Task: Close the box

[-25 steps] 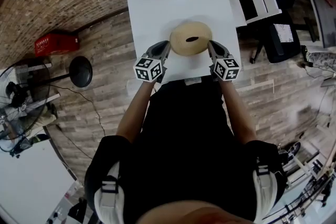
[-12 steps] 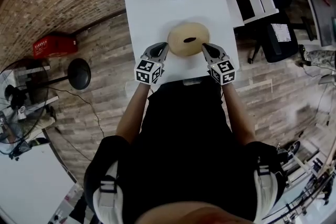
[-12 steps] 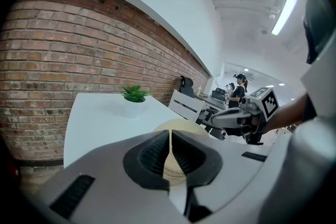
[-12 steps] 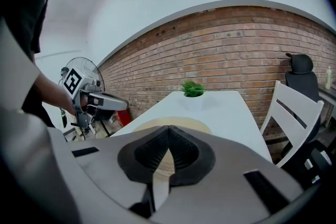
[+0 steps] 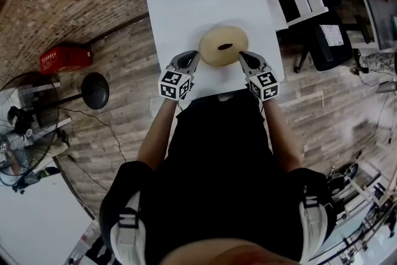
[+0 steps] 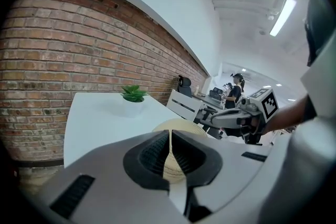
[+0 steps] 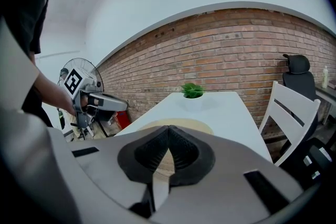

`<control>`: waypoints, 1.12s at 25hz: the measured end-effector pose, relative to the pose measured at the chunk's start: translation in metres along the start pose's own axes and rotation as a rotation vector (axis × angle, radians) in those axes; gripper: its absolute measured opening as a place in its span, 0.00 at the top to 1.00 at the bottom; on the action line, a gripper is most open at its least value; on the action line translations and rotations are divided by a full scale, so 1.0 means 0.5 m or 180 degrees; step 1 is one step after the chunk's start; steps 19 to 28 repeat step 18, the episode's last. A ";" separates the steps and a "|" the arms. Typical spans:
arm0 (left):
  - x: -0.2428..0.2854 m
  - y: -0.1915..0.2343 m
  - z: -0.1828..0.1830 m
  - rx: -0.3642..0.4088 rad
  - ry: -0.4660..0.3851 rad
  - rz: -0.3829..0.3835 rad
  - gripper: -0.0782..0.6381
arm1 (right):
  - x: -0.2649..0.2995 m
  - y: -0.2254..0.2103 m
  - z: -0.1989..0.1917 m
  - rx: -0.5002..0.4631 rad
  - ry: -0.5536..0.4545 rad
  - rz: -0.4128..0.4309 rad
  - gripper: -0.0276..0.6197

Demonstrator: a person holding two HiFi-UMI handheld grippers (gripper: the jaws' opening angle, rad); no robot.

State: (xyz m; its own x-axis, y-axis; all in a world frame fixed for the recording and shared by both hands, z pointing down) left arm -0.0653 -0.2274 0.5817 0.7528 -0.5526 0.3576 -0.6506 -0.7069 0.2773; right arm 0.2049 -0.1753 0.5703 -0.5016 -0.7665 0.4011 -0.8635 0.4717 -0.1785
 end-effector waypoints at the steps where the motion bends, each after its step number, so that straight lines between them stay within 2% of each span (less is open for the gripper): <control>1: -0.001 0.000 0.000 0.0004 0.0001 -0.0001 0.85 | -0.002 -0.001 -0.002 0.0006 -0.0006 -0.0013 0.96; 12: -0.006 -0.003 -0.007 -0.0067 -0.0043 0.0091 0.85 | -0.008 -0.009 -0.018 -0.0037 0.0010 0.0023 0.96; 28: -0.003 -0.015 0.006 -0.0088 -0.0072 0.0060 0.85 | -0.002 -0.014 -0.022 -0.0021 0.0059 0.0009 0.96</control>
Point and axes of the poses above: the fingertips, and each gripper's own axes: x forward along the fingers, y to its left, z out of its top, the point moved 10 cm from there along -x, backward along the fingers, and after that the axes turned 6 degrees about -y, right-handed, at the moved point
